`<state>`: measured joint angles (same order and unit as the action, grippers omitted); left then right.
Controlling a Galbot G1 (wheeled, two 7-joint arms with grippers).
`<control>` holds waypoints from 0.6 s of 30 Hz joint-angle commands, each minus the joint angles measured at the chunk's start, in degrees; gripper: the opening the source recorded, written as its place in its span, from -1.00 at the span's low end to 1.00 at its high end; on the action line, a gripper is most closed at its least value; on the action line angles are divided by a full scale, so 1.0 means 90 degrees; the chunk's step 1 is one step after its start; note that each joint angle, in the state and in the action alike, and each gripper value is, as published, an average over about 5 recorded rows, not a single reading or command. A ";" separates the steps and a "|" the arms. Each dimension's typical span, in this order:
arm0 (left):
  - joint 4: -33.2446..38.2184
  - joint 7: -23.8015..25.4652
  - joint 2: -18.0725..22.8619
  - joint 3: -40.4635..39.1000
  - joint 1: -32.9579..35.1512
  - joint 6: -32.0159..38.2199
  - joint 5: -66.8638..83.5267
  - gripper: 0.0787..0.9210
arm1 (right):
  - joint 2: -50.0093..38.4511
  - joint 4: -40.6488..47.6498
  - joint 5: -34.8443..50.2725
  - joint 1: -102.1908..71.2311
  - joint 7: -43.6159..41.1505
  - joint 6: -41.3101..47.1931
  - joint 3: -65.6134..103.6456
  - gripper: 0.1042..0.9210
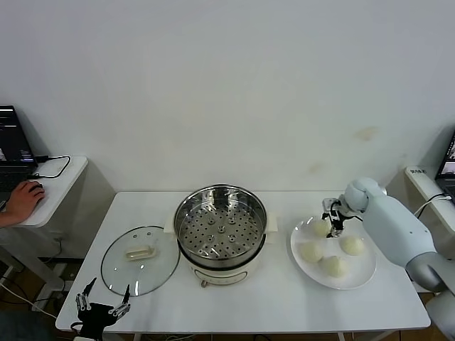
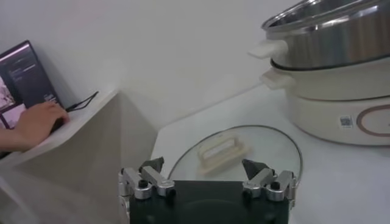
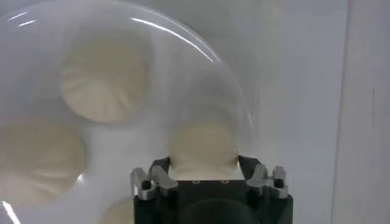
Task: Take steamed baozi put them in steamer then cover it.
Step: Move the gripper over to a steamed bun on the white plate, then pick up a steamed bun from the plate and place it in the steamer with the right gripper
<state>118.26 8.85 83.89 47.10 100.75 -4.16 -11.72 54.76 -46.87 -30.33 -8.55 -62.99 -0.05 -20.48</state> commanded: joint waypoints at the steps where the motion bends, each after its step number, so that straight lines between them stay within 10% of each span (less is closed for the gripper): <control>1: -0.0004 -0.0015 -0.0008 -0.0006 0.0000 0.0000 -0.0003 0.77 | -0.0054 -0.0062 0.0099 0.0038 -0.0053 -0.0028 0.0035 0.16; 18: -0.0019 -0.0096 -0.0031 -0.0089 -0.0062 0.0013 -0.0011 0.77 | -0.0763 -0.1357 0.1670 0.1376 -0.0736 0.0083 -0.0720 0.16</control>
<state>117.99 8.19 83.66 46.41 100.28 -4.08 -11.74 50.31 -53.28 -22.37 -2.77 -66.85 0.66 -23.65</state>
